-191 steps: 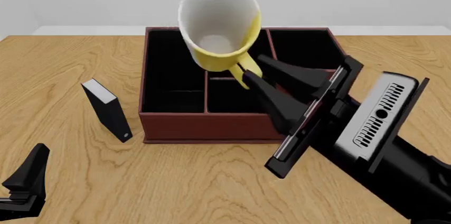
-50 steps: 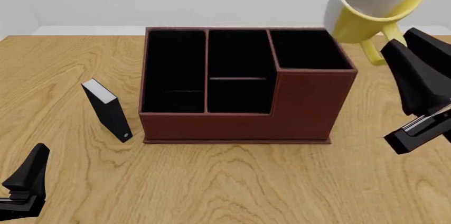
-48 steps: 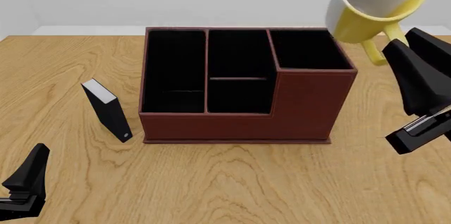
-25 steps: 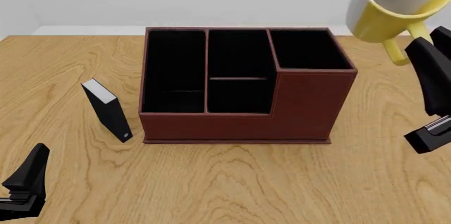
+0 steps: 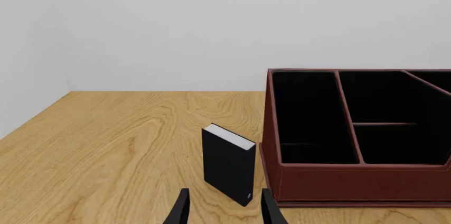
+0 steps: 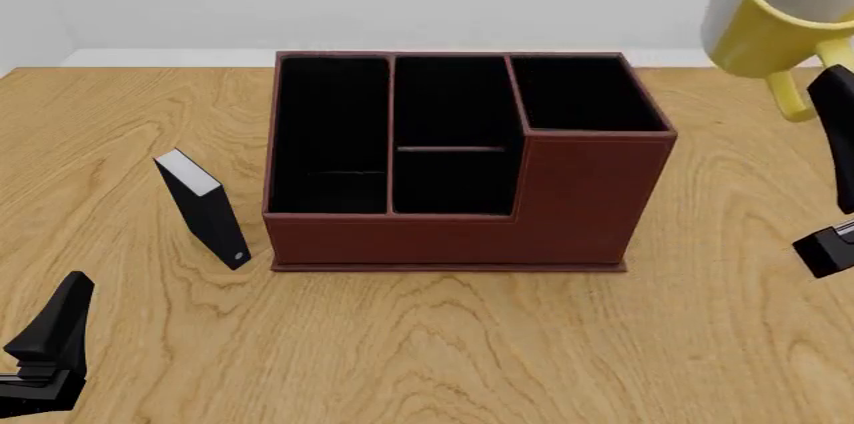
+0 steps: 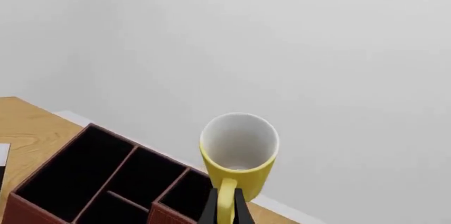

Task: Pick up the yellow and white mug and place it to the right of the caddy.

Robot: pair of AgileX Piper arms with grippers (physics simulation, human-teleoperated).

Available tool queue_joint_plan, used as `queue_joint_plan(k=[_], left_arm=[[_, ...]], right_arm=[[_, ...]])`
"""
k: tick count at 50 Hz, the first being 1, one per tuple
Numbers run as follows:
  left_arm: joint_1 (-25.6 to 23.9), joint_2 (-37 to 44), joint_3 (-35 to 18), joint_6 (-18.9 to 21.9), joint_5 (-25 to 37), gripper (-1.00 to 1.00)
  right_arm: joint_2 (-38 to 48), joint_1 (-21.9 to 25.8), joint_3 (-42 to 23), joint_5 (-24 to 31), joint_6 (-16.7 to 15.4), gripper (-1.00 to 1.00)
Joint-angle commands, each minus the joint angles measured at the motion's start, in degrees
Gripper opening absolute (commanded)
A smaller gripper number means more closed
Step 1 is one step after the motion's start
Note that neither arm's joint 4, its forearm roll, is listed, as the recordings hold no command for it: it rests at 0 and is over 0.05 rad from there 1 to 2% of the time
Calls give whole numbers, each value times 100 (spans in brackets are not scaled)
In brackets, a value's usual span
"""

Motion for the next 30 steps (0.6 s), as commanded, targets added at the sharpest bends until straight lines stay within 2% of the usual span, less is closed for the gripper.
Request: queue_joint_plan(k=[1,30], left_arm=[[0,0,0,0,0,100],[0,0,0,0,0,100]], right_arm=[[-36,-173,-29,16,1,-100],[134,-932,293,-247,402,-100]])
